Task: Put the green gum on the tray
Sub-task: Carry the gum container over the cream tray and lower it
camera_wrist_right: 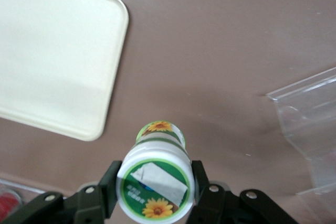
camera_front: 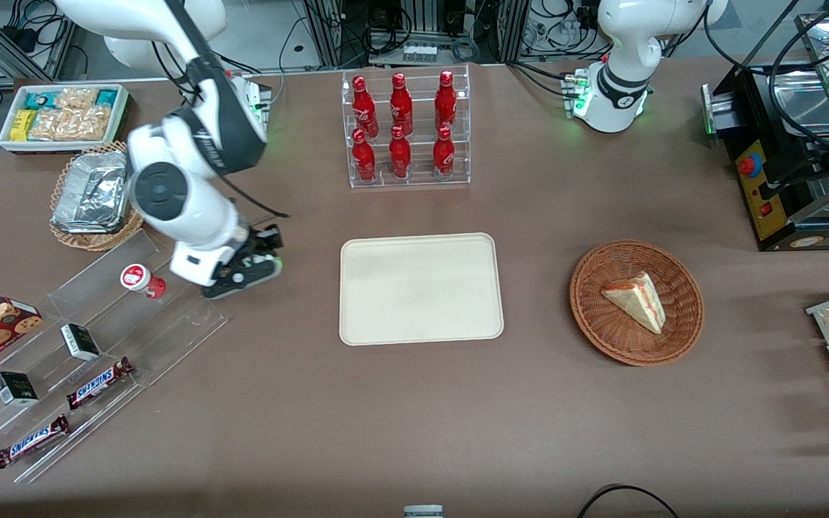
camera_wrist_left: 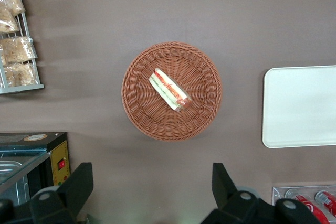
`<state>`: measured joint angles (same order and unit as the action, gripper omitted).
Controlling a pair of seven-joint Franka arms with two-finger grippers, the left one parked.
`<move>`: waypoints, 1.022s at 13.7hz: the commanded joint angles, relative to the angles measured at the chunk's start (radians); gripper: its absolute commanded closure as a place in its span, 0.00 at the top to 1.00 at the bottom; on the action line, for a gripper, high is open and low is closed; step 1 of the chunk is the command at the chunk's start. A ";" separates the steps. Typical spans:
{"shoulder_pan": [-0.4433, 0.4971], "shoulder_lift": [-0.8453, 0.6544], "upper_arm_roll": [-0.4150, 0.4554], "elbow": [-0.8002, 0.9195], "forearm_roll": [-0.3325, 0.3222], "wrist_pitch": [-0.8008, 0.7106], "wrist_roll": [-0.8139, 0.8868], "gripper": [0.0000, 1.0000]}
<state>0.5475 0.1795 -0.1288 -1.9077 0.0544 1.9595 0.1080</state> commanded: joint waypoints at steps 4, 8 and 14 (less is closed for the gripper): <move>0.124 0.198 -0.011 0.208 0.024 0.035 0.289 0.00; 0.176 0.297 -0.012 0.285 0.093 0.107 0.416 0.00; 0.278 0.426 -0.012 0.391 0.093 0.197 0.625 0.00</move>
<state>0.7983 0.5443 -0.1295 -1.5822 0.1224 2.1318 0.6909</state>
